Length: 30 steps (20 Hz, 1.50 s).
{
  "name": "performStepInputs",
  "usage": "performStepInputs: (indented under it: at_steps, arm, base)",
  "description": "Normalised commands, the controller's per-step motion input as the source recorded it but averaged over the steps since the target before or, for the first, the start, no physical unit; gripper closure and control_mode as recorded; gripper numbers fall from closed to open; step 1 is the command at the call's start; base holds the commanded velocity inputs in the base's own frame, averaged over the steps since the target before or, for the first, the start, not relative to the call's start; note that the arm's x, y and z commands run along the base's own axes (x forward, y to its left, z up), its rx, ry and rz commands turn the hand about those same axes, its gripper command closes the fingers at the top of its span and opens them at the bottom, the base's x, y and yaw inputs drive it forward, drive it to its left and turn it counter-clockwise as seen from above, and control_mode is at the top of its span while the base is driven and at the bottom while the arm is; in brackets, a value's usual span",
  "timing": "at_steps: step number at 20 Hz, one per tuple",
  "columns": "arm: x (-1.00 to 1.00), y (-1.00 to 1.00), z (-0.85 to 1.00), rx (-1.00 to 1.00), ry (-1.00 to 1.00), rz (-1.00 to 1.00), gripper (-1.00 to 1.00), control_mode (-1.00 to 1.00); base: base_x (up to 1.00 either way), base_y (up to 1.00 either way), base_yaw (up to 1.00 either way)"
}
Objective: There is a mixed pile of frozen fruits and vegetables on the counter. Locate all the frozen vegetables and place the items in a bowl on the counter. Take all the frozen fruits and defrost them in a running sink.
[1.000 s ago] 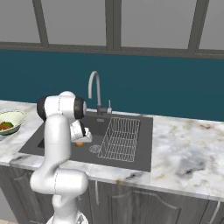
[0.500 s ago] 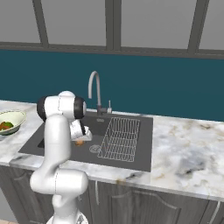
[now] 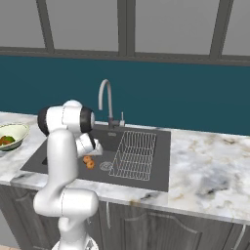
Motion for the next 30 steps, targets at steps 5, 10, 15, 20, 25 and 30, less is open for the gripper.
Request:
performStepInputs:
  at_steps: [5, 10, 15, 20, 25, 30]
  arm:
    - [-0.59, -0.09, 0.35, 0.0, -0.16, 0.01, -1.0, -1.0]
    - [-0.62, -0.12, 0.48, 0.0, -0.18, 0.01, -1.0, -1.0]
    - [-0.46, -0.09, 0.67, 0.0, -0.15, 0.0, -1.0, -1.0]
    - [-0.1, 0.0, 0.92, 0.05, -0.05, 0.0, -1.0, -1.0]
    - [-0.06, 0.0, 0.98, 0.07, 0.0, 0.0, -1.0, -1.0]
    - [-0.24, 0.0, 1.0, 0.07, 0.0, 0.0, -1.0, -1.0]
  base:
    - [0.0, 0.0, 0.0]
    - [0.0, 0.0, 0.0]
    - [0.0, 0.0, 0.0]
    - [0.0, 0.0, 0.0]
    - [0.0, 0.0, 0.0]
    - [0.0, 0.0, 0.0]
